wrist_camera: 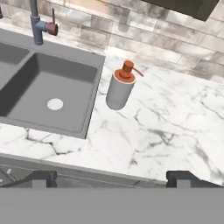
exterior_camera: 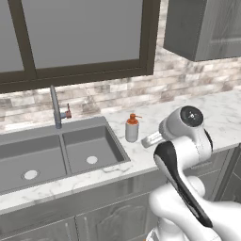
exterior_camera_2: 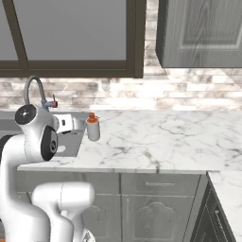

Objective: Restock the sink supplies by placing the sponge and soap dispenser on the counter and next to the sink. Make sure the soap dispenser is upright.

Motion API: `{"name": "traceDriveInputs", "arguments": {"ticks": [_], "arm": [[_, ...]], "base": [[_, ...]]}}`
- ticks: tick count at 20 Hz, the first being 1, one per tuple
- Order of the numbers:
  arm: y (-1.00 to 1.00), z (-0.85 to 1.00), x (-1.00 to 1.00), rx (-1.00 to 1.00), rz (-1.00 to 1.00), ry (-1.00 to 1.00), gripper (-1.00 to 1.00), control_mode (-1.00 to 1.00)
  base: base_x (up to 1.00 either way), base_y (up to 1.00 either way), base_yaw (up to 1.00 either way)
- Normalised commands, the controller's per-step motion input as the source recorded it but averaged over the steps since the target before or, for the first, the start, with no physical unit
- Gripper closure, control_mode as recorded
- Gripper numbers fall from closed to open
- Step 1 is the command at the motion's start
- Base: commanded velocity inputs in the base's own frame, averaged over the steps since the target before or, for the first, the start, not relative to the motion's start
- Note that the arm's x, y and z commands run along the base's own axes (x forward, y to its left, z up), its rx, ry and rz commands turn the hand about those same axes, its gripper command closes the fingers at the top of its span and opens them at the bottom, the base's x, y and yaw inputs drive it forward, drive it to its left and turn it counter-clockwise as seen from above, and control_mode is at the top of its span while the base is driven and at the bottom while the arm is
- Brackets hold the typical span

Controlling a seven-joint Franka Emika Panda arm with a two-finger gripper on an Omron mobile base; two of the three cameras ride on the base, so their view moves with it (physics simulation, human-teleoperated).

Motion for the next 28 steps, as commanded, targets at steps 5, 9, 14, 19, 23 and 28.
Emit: {"name": "traceDriveInputs", "arguments": {"ticks": [5, 9, 14, 19, 23, 28], "arm": [[-0.03, -0.37, -0.01, 0.02, -0.06, 0.15, -1.0, -1.0], [0.0, -0.19, -0.03, 0.0, 0.0, 0.0, -1.0, -1.0], [0.0, -0.01, -0.09, 0.0, -0.01, 0.0, -1.0, 1.0], [0.0, 0.0, 0.0, 0.0, 0.0, 0.0, -1.0, 1.0], [0.0, 0.0, 0.0, 0.0, 0.0, 0.0, -1.0, 1.0], [0.0, 0.0, 0.0, 0.0, 0.0, 0.0, -1.0, 1.0]], "base": [[0.0, 0.0, 0.0], [0.0, 0.0, 0.0], [-0.49, 0.0, -0.22], [-0.5, 0.0, -0.57], [-0.44, 0.0, -0.69], [-0.35, -0.13, -0.72]]}}
